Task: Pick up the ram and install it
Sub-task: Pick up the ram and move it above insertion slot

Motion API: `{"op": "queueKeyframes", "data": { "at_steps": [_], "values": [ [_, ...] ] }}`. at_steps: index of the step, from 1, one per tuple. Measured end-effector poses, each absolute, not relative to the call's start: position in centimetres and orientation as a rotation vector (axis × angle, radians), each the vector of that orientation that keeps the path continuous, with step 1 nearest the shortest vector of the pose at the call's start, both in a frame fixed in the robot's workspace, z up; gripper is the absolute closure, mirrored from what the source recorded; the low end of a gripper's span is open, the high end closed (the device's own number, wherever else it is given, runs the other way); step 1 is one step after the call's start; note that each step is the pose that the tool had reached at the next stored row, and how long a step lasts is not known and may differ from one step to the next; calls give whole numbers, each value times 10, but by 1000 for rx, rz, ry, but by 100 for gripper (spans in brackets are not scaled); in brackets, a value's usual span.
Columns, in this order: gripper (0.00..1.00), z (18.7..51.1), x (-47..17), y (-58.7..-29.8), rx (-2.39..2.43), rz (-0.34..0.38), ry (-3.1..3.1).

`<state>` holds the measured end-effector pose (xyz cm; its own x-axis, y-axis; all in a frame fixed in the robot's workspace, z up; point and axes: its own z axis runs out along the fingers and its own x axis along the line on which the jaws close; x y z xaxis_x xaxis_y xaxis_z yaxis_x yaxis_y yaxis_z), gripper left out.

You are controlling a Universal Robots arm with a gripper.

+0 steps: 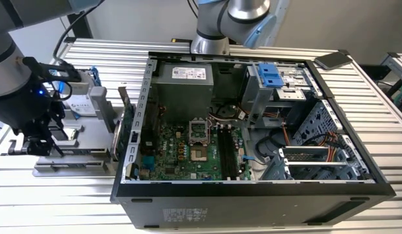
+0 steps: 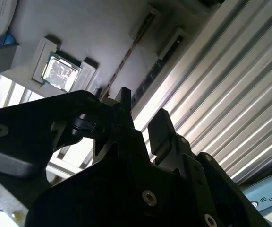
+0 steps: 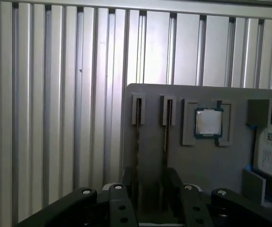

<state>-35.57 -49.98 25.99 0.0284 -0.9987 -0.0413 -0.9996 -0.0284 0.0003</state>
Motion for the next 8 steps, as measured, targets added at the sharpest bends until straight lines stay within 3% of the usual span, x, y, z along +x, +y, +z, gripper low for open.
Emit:
{"op": "queueKeyframes", "data": {
  "at_steps": [8],
  "values": [
    [0, 245, -354, -503, -2225, 47, 2177]
  ]
}}
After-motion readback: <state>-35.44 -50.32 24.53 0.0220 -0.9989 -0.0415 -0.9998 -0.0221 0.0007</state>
